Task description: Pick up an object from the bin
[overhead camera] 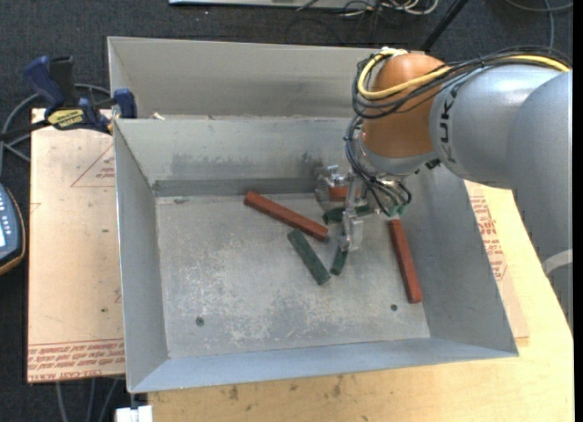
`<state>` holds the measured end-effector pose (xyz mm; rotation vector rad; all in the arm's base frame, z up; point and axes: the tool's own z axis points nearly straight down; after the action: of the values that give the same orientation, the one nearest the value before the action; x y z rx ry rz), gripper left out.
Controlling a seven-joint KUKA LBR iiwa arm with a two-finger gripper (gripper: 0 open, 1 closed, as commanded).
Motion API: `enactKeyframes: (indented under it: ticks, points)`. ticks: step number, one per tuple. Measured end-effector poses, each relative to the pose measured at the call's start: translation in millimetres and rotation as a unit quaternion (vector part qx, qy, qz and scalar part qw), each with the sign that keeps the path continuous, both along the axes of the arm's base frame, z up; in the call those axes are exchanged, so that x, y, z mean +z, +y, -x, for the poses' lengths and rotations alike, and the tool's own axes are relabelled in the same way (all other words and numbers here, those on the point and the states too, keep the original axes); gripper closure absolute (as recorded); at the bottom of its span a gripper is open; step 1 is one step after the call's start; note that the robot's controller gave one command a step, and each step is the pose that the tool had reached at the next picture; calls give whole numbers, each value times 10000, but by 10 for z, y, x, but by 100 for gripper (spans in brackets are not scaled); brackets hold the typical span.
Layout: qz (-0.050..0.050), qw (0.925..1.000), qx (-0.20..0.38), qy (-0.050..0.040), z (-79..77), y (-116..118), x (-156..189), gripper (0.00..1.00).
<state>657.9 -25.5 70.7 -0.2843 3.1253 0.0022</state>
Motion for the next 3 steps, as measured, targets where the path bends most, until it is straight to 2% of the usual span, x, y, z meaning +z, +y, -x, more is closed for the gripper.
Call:
enactKeyframes:
  ticks: [1,2,3]
  points:
    - [-14,9997,-256,16,237,667,-2,0]
    - [-4,10000,-51,-6,192,979,-2,0]
    - [1,10000,-64,4,196,962,-8,100]
